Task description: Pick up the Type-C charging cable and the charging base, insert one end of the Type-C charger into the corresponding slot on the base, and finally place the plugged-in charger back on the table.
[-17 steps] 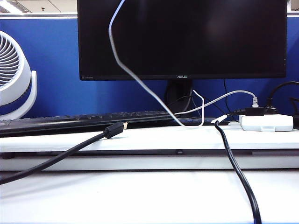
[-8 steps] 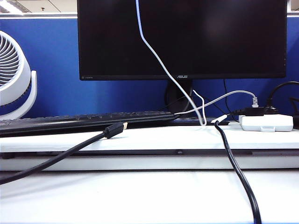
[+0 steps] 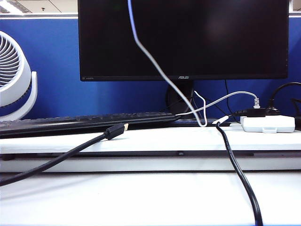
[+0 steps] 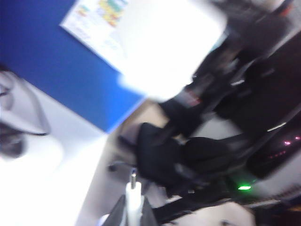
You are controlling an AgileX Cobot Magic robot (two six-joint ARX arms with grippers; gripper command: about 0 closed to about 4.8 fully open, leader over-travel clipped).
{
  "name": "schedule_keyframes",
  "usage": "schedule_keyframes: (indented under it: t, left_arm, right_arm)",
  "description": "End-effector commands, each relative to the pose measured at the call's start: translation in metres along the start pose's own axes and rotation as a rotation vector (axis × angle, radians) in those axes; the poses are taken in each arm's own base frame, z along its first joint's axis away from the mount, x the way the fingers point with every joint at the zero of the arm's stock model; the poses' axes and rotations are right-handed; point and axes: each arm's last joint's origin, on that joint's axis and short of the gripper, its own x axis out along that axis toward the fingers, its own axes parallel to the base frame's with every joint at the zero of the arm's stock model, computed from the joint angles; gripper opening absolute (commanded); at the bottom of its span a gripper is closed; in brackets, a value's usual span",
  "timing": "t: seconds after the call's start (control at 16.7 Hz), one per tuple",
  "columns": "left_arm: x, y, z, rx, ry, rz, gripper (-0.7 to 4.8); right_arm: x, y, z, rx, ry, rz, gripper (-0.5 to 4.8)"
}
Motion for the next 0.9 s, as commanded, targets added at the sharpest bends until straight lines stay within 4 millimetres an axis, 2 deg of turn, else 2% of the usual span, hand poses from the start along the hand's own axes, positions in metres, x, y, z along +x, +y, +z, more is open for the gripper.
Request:
schedule_keyframes:
  t: [0.06, 0.18, 0.42, 0.6, 0.78, 0.9]
  left_arm:
    - [-0.002, -0.008, 0.005, 0.009, 0.0, -0.084, -0.06]
    - [-0.002, -0.008, 0.005, 0.009, -0.001, -0.082, -0.06]
    - [-0.002, -0.008, 0.006, 0.017, -0.004, -0.082, -0.06]
    - [-0.002, -0.008, 0.006, 0.018, -0.005, -0.082, -0.06]
    - [-0.002, -0.008, 0.006, 0.018, -0.005, -0.083, -0.06]
    - [-0.002, -0.009, 0.006, 0.007, -0.004, -0.089, -0.06]
  right_arm:
    - [-0.003, -0.005, 0.002, -0.055, -0.016, -0.036, -0.01]
    - [-0.003, -0.008, 0.003, -0.059, -0.029, -0.067, -0.01]
    - [-0.002, -0.008, 0.003, 0.036, -0.039, -0.064, -0.01]
    - [-0.002, -0.009, 0.003, 0.019, -0.043, -0.073, -0.01]
    - [-0.002, -0.015, 0.009, -0.095, -0.216, -0.129, -0.01]
    - [-0.002, -0.014, 0.012, -0.239, -0.329, -0.128, -0.01]
